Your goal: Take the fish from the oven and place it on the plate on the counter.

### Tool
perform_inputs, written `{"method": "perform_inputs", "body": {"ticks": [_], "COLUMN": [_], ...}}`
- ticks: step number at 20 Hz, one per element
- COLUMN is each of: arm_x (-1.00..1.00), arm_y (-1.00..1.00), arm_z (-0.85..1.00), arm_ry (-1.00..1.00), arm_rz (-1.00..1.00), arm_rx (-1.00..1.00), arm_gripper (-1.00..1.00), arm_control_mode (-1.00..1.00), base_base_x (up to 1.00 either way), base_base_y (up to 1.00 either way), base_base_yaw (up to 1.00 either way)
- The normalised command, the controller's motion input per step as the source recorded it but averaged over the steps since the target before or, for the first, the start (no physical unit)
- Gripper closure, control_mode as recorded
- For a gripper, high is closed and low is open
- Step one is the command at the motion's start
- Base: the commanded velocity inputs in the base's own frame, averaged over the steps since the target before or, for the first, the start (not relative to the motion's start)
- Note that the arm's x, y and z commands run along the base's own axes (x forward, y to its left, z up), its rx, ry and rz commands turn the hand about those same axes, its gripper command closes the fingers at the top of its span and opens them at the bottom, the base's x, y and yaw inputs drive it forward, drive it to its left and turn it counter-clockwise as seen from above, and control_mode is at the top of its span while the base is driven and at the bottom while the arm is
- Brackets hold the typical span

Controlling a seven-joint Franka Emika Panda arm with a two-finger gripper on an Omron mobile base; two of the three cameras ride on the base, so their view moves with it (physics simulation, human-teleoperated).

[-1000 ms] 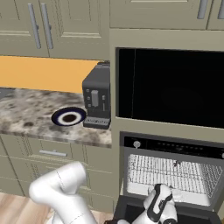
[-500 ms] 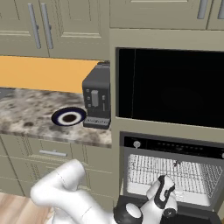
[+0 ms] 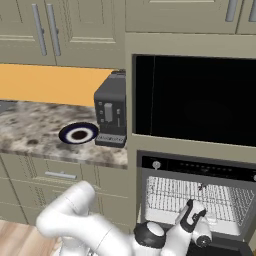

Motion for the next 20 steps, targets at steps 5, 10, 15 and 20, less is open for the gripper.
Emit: {"method": "perform_inputs", "body": {"ticks": [5,10,15,20], "arm_x": [0.04,0.06,0.02,0.0], "arm_y": [-0.09,-0.04,0.0,0.03], "arm_z": [-0.44,-0.54,-0.68,-0.72], "arm_ry": [0.0,0.0,-0.01,-0.03], "arm_rz": [0.0,0.0,0.0,0.0], "arm_rx": [0.0,0.0,0.0,0.0], "arm_gripper": [-1.0,-1.0,-1.0,-1.0], "arm_control_mode": [-1.0,-1.0,-1.0,-1.0], "base_base_x": [0.0,0.0,0.0,0.0], "base_base_y": [0.0,0.0,0.0,0.0], "base_base_yaw": [0.0,0.0,0.0,0.0]}}
